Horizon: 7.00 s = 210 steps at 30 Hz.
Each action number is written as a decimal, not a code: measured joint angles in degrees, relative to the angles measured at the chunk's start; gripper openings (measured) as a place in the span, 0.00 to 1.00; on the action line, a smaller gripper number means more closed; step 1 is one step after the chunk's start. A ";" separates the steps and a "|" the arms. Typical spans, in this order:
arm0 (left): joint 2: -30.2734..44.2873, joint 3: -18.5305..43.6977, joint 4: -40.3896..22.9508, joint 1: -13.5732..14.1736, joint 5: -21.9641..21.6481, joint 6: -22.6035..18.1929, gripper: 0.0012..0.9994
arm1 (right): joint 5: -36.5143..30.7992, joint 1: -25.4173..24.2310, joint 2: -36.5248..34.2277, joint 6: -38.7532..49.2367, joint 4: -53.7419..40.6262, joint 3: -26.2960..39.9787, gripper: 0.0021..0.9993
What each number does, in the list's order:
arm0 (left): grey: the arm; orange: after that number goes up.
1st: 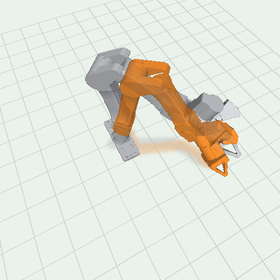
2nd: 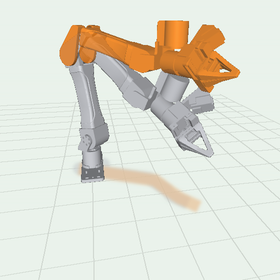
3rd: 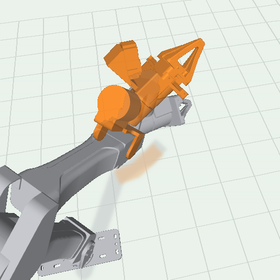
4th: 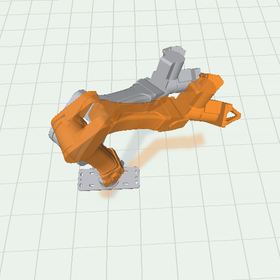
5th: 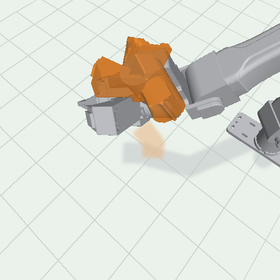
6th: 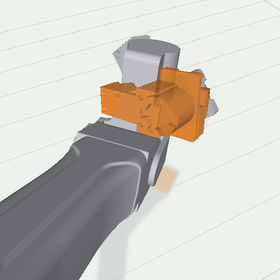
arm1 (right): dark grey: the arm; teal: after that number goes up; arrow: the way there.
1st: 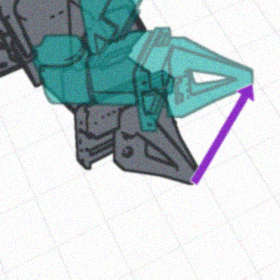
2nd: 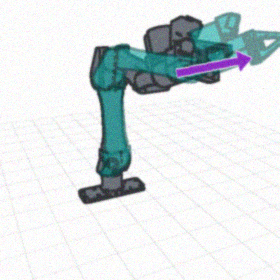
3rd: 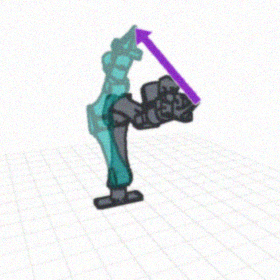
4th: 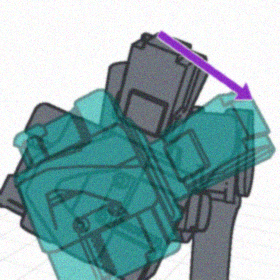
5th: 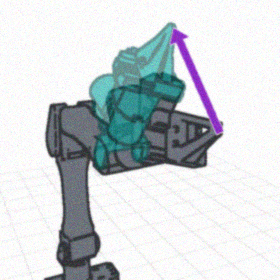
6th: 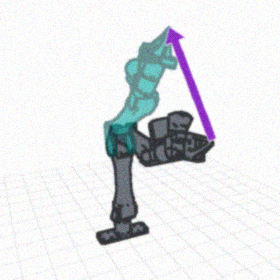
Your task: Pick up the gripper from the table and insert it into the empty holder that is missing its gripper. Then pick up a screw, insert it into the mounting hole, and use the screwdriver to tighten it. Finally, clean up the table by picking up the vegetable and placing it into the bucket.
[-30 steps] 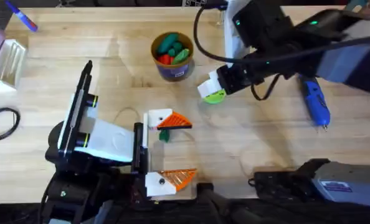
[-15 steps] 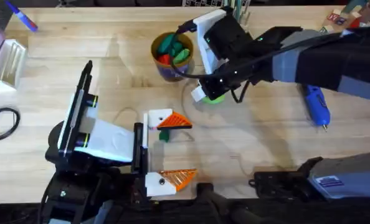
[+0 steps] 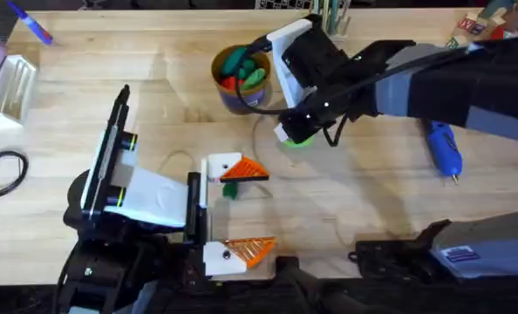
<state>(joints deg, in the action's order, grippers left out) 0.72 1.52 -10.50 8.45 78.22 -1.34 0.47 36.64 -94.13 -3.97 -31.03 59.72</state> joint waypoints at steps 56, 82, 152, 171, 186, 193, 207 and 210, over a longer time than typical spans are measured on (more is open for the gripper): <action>0.02 -0.02 0.00 0.00 0.02 -0.01 0.99 | 2.04 0.11 -3.99 0.18 -13.84 6.91 0.25; 0.02 -0.02 0.00 0.00 0.02 0.00 0.99 | 0.19 0.11 -3.97 0.15 -18.26 12.16 0.00; 0.02 -0.09 0.35 0.00 -1.33 0.04 0.99 | 0.45 27.26 -6.81 10.08 -44.57 48.24 0.00; 0.02 -0.09 0.39 0.00 -1.38 0.00 0.99 | -0.96 27.28 -6.88 10.47 -44.54 48.24 0.00; 0.02 -0.09 0.38 0.00 -1.38 0.00 0.99 | -0.61 27.26 -6.88 10.47 -45.35 48.24 0.00; 0.02 -0.09 0.39 0.00 -1.38 0.00 0.99 | -0.43 27.26 -6.88 10.47 -45.33 48.24 0.00; 0.04 -0.42 0.55 0.00 -1.27 1.57 0.99 | 1.26 27.21 -9.45 10.79 -45.70 49.09 0.00; 0.04 -0.42 0.57 0.00 -1.31 1.60 0.99 | 0.68 27.21 -9.50 10.91 -45.72 49.09 0.00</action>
<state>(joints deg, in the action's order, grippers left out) 0.75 1.10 -9.93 8.44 76.90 0.25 1.16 63.86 -103.63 6.94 -76.75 108.81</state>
